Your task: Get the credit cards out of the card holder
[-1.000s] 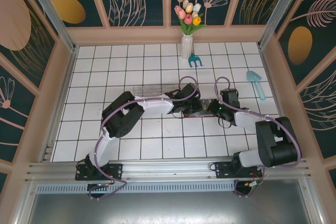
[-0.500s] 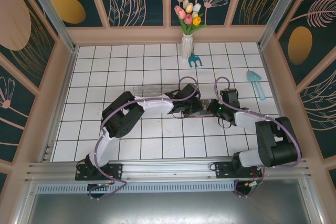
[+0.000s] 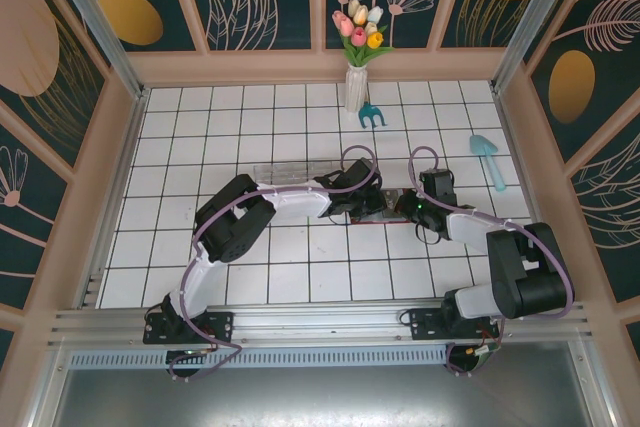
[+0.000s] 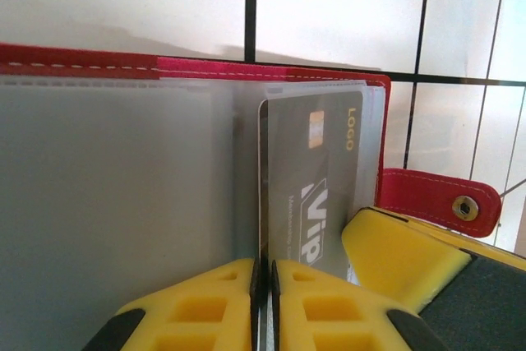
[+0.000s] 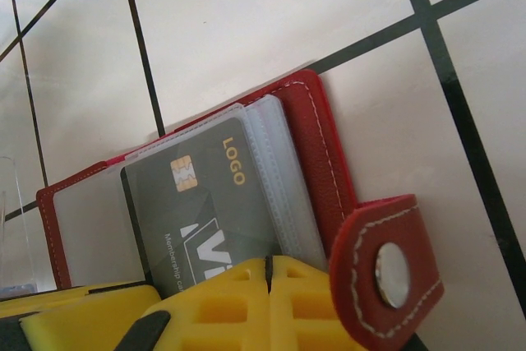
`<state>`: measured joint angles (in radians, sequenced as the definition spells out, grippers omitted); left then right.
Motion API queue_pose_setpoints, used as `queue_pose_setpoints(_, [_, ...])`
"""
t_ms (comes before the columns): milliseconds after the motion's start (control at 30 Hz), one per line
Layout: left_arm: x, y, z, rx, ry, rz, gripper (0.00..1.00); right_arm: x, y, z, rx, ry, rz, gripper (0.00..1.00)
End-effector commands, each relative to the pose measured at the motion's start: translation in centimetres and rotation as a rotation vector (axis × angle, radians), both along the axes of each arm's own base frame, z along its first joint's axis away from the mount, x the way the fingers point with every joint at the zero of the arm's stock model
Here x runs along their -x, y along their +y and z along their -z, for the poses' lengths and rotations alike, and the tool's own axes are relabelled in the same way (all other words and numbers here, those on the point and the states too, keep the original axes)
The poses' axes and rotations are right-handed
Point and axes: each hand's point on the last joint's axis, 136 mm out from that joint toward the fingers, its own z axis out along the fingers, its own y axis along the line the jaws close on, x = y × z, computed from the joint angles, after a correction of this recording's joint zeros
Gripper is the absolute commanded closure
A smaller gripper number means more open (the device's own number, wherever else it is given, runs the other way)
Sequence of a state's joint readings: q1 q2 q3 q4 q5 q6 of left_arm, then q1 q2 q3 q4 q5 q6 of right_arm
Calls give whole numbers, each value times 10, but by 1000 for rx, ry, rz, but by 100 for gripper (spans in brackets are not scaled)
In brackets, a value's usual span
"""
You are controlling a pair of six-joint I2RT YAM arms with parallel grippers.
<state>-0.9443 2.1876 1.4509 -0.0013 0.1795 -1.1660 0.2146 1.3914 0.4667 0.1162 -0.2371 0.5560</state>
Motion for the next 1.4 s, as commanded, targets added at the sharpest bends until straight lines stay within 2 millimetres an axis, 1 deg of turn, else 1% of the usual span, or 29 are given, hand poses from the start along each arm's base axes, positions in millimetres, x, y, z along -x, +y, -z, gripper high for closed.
queue_pose_setpoints(0, [0,-12,-9,83,-7,17,84,4,2,4,-10,17,-17,100])
queue_pose_setpoints(67, [0,-11,-9,81,-5,14,87,4,2,4,-10,17,-16,100])
queue_pose_setpoints(167, [1,-8,-8,71,-5,7,98,4,0,5,-7,19,-12,100])
queue_pose_setpoints(200, [0,-7,-9,68,-6,3,100,4,0,5,-7,19,-12,100])
queue_pose_setpoints(333, [0,0,-13,51,-18,-8,100,4,-3,6,-2,25,1,100])
queue_pose_setpoints(600, [0,18,-17,7,-22,-22,100,5,-16,14,10,58,54,100])
queue_pose_setpoints(833, [-2,32,-23,-12,-32,-31,100,5,-16,14,6,57,53,100])
queue_pose_setpoints(933, [1,32,-23,-12,-31,-18,100,5,-14,13,1,54,48,100])
queue_pose_setpoints(1033, [1,29,-20,-4,-26,-12,100,2,-9,3,-26,20,26,100])
queue_pose_setpoints(1133, [1,29,-21,0,-25,-17,100,0,-10,-3,-16,1,22,100])
queue_pose_setpoints(1367, [4,43,-39,-38,-58,-13,100,1,-10,2,-12,18,23,100])
